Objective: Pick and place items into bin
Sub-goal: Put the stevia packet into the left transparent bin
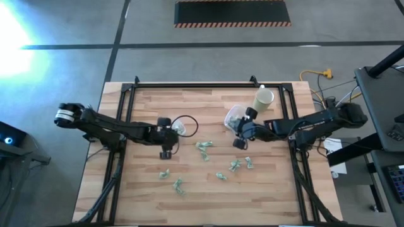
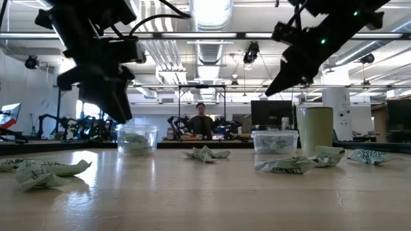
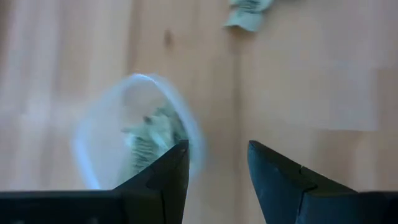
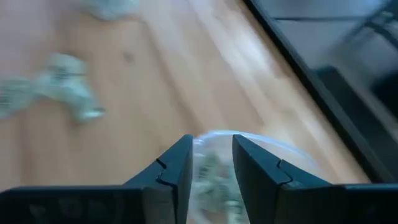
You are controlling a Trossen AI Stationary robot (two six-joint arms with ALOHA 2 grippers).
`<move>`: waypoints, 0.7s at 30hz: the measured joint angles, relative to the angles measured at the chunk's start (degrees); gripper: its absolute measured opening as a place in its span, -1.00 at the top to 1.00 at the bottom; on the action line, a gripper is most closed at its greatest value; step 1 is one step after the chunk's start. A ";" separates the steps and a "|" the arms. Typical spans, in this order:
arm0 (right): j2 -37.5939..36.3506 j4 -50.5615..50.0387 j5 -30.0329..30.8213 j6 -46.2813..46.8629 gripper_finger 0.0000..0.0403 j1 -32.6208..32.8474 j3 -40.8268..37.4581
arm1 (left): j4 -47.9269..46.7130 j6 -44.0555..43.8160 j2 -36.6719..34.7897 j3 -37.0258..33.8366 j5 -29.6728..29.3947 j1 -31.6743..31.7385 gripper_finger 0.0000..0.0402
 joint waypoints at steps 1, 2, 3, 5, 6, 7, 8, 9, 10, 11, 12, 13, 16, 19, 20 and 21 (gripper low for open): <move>-0.53 0.06 -0.85 -0.05 0.51 0.57 0.00 | -0.48 -1.12 -0.45 0.00 1.54 0.00 0.27; -0.90 0.02 -1.38 -0.24 0.52 1.09 -0.02 | -0.85 -2.46 -0.93 0.00 3.02 -0.03 0.27; -1.12 0.02 -1.46 -0.28 0.53 1.61 -0.02 | -1.52 -3.93 -1.33 0.00 4.47 -0.08 0.27; -1.23 0.06 -1.48 -0.59 0.54 2.48 -0.02 | -3.34 -6.93 -2.23 0.00 6.59 -0.46 0.27; -1.21 0.03 -1.56 -1.03 0.55 2.79 -0.04 | -4.05 -8.32 -2.65 0.00 7.03 -0.84 0.27; -1.19 0.00 -1.66 -1.31 0.55 3.05 -0.07 | -4.71 -9.61 -2.96 0.00 7.28 -1.42 0.27; -1.08 0.04 -1.66 -1.45 0.56 3.26 -0.07 | -5.50 -10.86 -3.18 0.00 7.41 -2.06 0.27; -0.87 0.18 -1.66 -1.56 0.56 3.26 -0.07 | -6.15 -12.06 -3.31 0.00 7.46 -2.77 0.27; -0.77 0.08 -1.68 -1.57 0.57 3.26 -0.07 | -6.44 -13.10 -3.39 0.00 7.59 -3.50 0.27; -0.70 -0.04 -1.68 -1.43 0.57 3.26 -0.09 | -6.47 -13.97 -3.45 0.00 7.69 -4.33 0.27; -0.71 0.01 -1.68 -1.26 0.57 3.24 -0.09 | -6.41 -14.98 -3.46 0.00 7.68 -5.23 0.27; -0.75 0.11 -1.66 -1.27 0.58 3.24 -0.07 | -6.41 -15.98 -3.36 0.00 7.70 -6.26 0.27; -0.75 0.06 -1.73 -0.84 0.59 3.37 -0.07 | -6.40 -19.60 -2.72 0.00 7.78 -10.01 0.27; -0.75 0.10 -1.79 -0.75 0.60 3.37 -0.07 | -5.89 -23.02 -1.85 0.00 7.80 -14.28 0.27; -0.75 0.06 -1.91 -0.45 0.59 3.46 -0.07 | -5.59 -24.20 -1.52 0.00 7.72 -15.73 0.27; -0.75 0.07 -2.27 -0.30 0.59 3.48 -0.09 | -5.36 -25.35 -1.14 0.00 7.32 -17.28 0.27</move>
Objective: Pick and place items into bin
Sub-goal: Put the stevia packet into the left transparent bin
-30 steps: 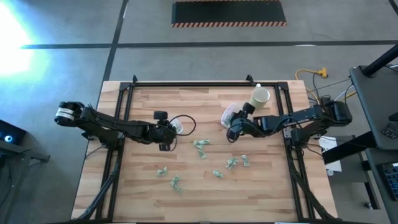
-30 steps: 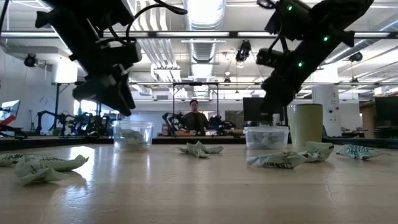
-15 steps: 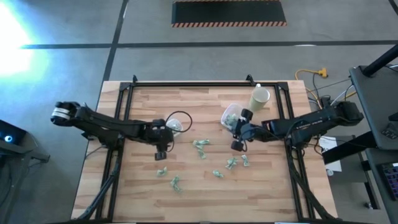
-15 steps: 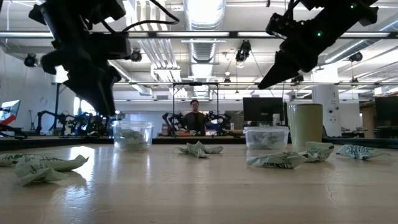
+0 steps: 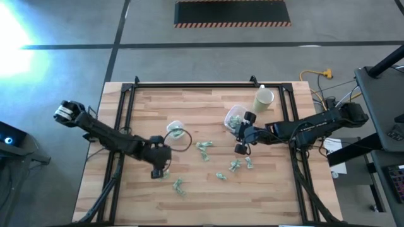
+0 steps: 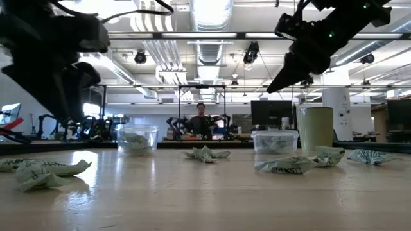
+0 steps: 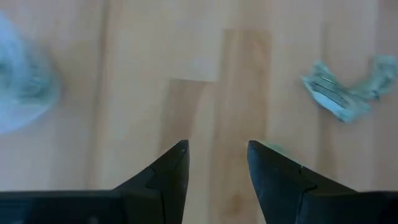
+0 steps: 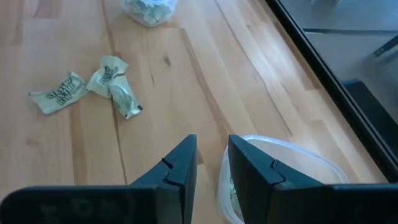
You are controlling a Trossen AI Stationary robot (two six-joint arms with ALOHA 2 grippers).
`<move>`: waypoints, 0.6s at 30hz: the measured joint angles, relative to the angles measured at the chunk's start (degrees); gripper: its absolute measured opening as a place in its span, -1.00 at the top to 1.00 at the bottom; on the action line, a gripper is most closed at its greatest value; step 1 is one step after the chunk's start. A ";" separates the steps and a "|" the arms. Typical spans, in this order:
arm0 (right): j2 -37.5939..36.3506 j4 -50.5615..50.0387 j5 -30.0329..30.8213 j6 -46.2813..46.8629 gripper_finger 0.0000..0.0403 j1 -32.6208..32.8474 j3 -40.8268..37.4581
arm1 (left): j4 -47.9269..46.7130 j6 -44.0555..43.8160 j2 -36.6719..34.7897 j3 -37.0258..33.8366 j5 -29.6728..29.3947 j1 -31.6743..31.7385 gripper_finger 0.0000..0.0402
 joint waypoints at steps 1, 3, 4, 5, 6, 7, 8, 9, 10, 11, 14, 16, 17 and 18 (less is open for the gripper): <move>0.00 0.06 -0.49 0.06 0.58 0.02 0.02 | 0.37 -1.02 0.41 0.00 -0.65 -1.41 0.27; 0.00 0.02 -1.10 0.17 0.58 0.07 0.00 | 2.30 -1.96 1.62 -0.02 -2.00 -4.25 0.27; 0.02 0.03 -1.11 0.34 0.57 0.13 0.00 | 3.23 -2.19 2.36 -0.04 -2.62 -5.53 0.27; 0.04 0.06 -1.11 0.36 0.57 0.13 0.00 | 3.82 -2.61 3.08 -0.03 -3.22 -6.73 0.27; 0.04 0.08 -1.10 0.36 0.57 0.13 0.00 | 4.02 -2.71 3.80 0.01 -3.50 -7.65 0.27; 0.07 0.06 -1.10 0.53 0.57 0.15 0.00 | 4.01 -2.98 4.59 0.24 -3.60 -8.37 0.27; 0.07 0.07 -1.12 0.92 0.58 0.15 0.00 | 4.09 -3.16 5.40 0.51 -3.92 -8.94 0.27; 0.07 0.06 -1.19 1.24 0.59 0.15 0.00 | 4.45 -3.50 6.22 0.64 -4.47 -9.42 0.28; 0.07 0.09 -1.58 1.52 0.59 0.14 0.00 | 4.44 -4.26 7.07 0.72 -4.67 -9.84 0.28; 0.07 0.13 -2.08 1.71 0.60 0.13 0.00 | 4.30 -4.67 7.87 0.70 -4.67 -10.19 0.28; 0.09 0.15 -2.48 1.85 0.62 0.28 0.00 | 4.30 -5.99 10.50 0.61 -4.53 -10.87 0.28; 0.09 0.17 -2.50 1.99 0.63 0.50 0.00 | 4.18 -6.09 11.76 0.57 -4.33 -10.89 0.28; 0.09 0.17 -2.54 2.36 0.64 0.60 0.00 | 4.23 -6.15 12.32 0.57 -3.97 -10.89 0.28; 0.09 0.15 -2.54 2.55 0.64 0.73 0.00 | 4.23 -6.19 12.80 0.57 -3.70 -10.85 0.28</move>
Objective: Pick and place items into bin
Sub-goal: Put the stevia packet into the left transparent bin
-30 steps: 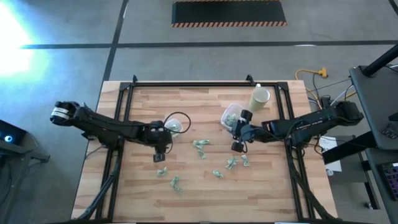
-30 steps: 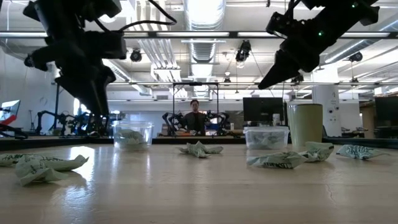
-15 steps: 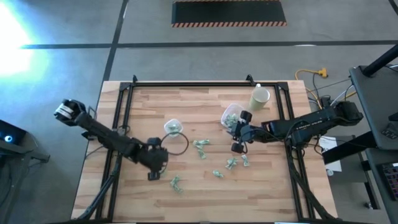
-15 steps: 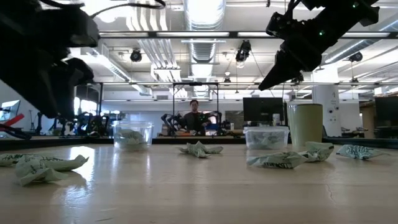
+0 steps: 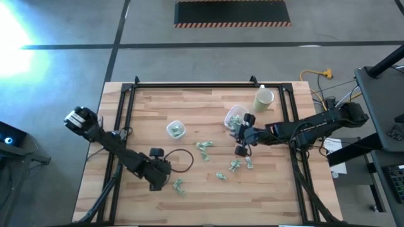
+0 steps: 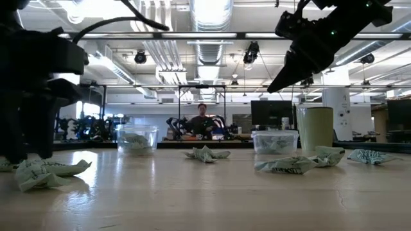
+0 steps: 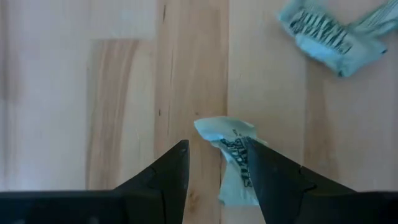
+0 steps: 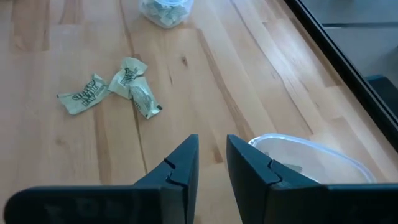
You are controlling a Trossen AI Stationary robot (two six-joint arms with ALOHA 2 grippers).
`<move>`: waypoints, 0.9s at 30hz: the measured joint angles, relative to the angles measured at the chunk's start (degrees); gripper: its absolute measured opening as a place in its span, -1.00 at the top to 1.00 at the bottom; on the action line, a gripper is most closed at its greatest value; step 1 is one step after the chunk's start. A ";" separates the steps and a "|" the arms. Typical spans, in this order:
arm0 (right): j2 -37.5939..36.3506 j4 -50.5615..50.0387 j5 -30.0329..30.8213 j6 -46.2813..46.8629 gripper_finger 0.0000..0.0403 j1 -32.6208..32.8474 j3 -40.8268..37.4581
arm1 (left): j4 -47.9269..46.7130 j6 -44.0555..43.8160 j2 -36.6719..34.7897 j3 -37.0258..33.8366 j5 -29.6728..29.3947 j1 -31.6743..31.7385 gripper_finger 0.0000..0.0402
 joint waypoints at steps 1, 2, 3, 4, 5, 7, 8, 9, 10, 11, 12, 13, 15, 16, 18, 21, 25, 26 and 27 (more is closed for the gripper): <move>0.00 0.02 0.00 0.06 0.64 0.14 0.00 | -0.02 -0.05 0.37 0.04 0.27 0.00 0.28; 0.02 0.02 0.00 0.12 0.64 0.35 -0.02 | -0.04 -0.07 0.66 0.20 0.30 0.00 0.28; 0.02 0.02 0.00 0.15 0.64 0.56 -0.05 | 0.10 -0.07 0.86 0.37 0.44 0.00 0.28; 0.02 0.02 0.00 0.15 0.63 0.66 -0.09 | 0.23 -0.07 1.00 0.50 0.54 0.00 0.28; 0.02 0.00 0.00 0.15 0.63 0.75 -0.09 | 0.26 -0.07 1.09 0.59 0.63 0.00 0.28; 0.02 0.00 0.02 0.31 0.62 0.92 -0.09 | 0.29 -0.07 1.19 0.70 0.65 0.00 0.28; 0.02 0.01 0.02 0.33 0.62 0.93 -0.09 | 0.53 -0.07 1.18 0.69 0.72 0.00 0.28; 0.02 -0.01 0.02 0.35 0.62 0.93 -0.09 | 0.92 -0.07 1.08 0.66 1.10 0.00 0.28; 0.02 0.00 0.02 0.38 0.62 0.93 -0.09 | 1.31 -0.12 1.04 0.66 1.72 0.00 0.28; 0.02 0.00 0.03 0.45 0.62 0.93 -0.09 | 1.59 -0.38 1.00 0.66 1.95 0.00 0.28; 0.02 -0.02 0.04 0.53 0.63 0.93 -0.11 | 1.60 -1.03 0.95 0.66 2.29 0.00 0.28; 0.02 -0.02 0.04 0.53 0.64 0.93 -0.15 | 1.51 -1.36 0.91 0.64 2.63 0.00 0.28; 0.02 -0.02 0.04 0.55 0.65 0.92 -0.17 | 1.53 -1.40 1.01 0.63 3.00 0.00 0.28; 0.02 -0.04 0.06 0.55 0.66 0.92 -0.17 | 1.53 -1.42 1.15 0.63 3.09 0.00 0.28; 0.02 -0.04 0.11 0.55 0.66 0.91 -0.20 | 1.55 -1.44 1.53 0.61 3.29 0.00 0.28; 0.02 -0.03 0.13 0.56 0.65 0.91 -0.20 | 1.81 -1.47 2.10 0.65 3.63 0.00 0.28; 0.02 -0.07 0.14 0.57 0.64 0.91 -0.22 | 2.00 -1.47 2.51 0.70 4.27 0.00 0.30; 0.02 -0.05 0.15 0.57 0.64 0.91 -0.22 | 2.12 -1.44 2.52 0.70 4.46 0.00 0.33; 0.02 -0.04 0.15 0.57 0.64 0.91 -0.23 | 2.21 -1.44 2.52 0.70 4.65 0.00 0.36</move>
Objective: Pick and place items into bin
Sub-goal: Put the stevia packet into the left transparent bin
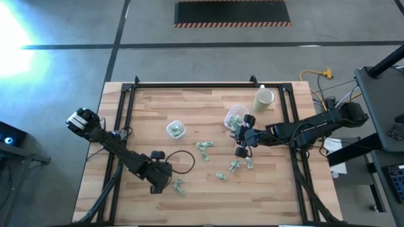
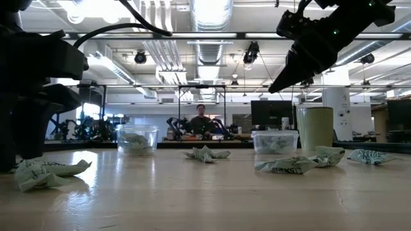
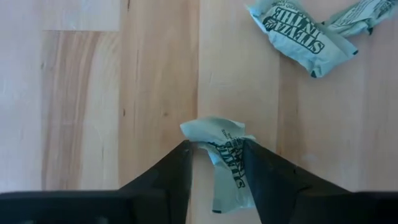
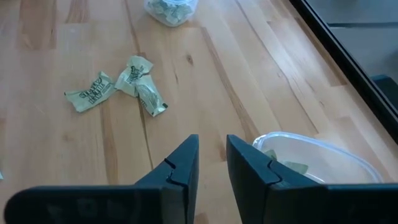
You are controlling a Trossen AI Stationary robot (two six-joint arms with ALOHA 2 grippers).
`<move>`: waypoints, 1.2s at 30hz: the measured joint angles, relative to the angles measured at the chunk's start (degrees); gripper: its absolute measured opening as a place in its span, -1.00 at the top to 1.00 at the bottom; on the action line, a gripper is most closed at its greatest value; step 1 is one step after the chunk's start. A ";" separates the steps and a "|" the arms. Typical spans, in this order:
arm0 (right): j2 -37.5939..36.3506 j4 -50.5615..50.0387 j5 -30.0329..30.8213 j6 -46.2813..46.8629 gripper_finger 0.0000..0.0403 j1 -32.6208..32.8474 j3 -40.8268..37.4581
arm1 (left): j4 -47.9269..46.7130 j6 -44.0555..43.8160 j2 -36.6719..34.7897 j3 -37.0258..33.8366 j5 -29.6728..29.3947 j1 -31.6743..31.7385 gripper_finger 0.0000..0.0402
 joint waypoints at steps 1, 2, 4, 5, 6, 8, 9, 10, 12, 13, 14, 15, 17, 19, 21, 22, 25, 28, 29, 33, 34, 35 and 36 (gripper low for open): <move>0.00 -0.01 0.00 0.00 0.65 0.00 -0.02 | 0.12 0.04 0.00 0.00 0.12 0.00 0.41; 0.00 -0.02 0.00 0.00 0.66 0.00 -0.07 | 0.22 0.06 0.00 0.00 0.24 0.00 0.46; 0.03 -0.01 0.00 0.00 0.66 0.00 -0.07 | 0.46 0.12 0.00 0.00 0.53 -0.02 0.59; 0.04 -0.03 0.00 0.00 0.66 0.00 -0.07 | 0.54 0.36 0.00 0.00 0.68 -0.03 0.66; 0.04 -0.01 0.00 0.00 0.66 0.00 -0.07 | 0.70 0.80 0.00 0.00 0.89 -0.05 0.74; 0.04 -0.01 0.00 0.00 0.65 0.00 -0.07 | 0.94 1.84 0.00 0.00 1.15 -0.07 0.89; 0.04 -0.01 0.00 0.01 0.64 0.00 -0.07 | 0.94 2.15 0.00 0.04 1.13 -0.09 0.94; 0.04 0.00 0.00 0.01 0.64 0.00 -0.07 | 0.88 2.49 0.00 0.10 1.12 -0.07 0.96; 0.04 0.01 0.00 0.00 0.64 0.00 -0.16 | 0.48 3.63 0.01 0.34 0.72 -0.04 0.95; 0.04 -0.02 0.01 0.00 0.65 0.00 -0.19 | 0.25 4.57 0.02 0.48 0.11 -0.07 0.95; 0.04 0.04 0.02 0.01 0.65 0.00 -0.25 | 0.03 5.62 0.03 0.70 -0.76 -0.03 0.94; 0.04 0.02 0.02 0.01 0.66 0.00 -0.28 | -0.10 6.96 0.04 1.02 -1.94 0.01 0.94; 0.04 0.04 0.02 0.02 0.67 0.00 -0.29 | 0.01 10.52 -0.21 1.80 -4.84 0.02 0.94; 0.04 0.04 0.02 0.24 0.68 0.00 -0.29 | 0.01 14.38 -0.79 2.71 -8.55 0.10 0.94; 0.04 0.04 0.02 0.43 0.67 0.00 -0.29 | -0.07 18.32 -1.66 3.45 -13.28 0.12 0.94; 0.04 0.04 0.02 0.50 0.67 0.00 -0.29 | -0.15 20.21 -2.12 3.74 -15.74 0.11 0.94; 0.04 0.04 0.02 0.66 0.66 0.00 -0.29 | -0.33 25.70 -3.84 4.00 -24.30 0.15 0.94; 0.04 0.10 0.02 0.99 0.67 0.00 -0.40 | -0.24 29.84 -5.96 3.33 -34.93 0.53 0.94; 0.04 0.08 0.04 1.17 0.67 0.00 -0.42 | -0.30 30.95 -6.61 3.03 -38.37 0.86 0.94; 0.04 0.15 0.04 1.58 0.68 0.00 -0.65 | -0.24 34.41 -8.98 2.20 -47.25 3.45 0.94; 0.04 0.16 0.04 1.57 0.68 0.00 -0.74 | -0.30 34.95 -9.67 1.97 -47.68 4.51 0.94; 0.04 0.29 0.03 1.57 0.68 0.00 -0.80 | -0.28 35.15 -10.21 1.83 -47.83 5.88 0.94; 0.04 0.41 0.04 1.57 0.68 0.00 -0.85 | -0.30 35.17 -10.65 1.73 -47.85 7.37 0.94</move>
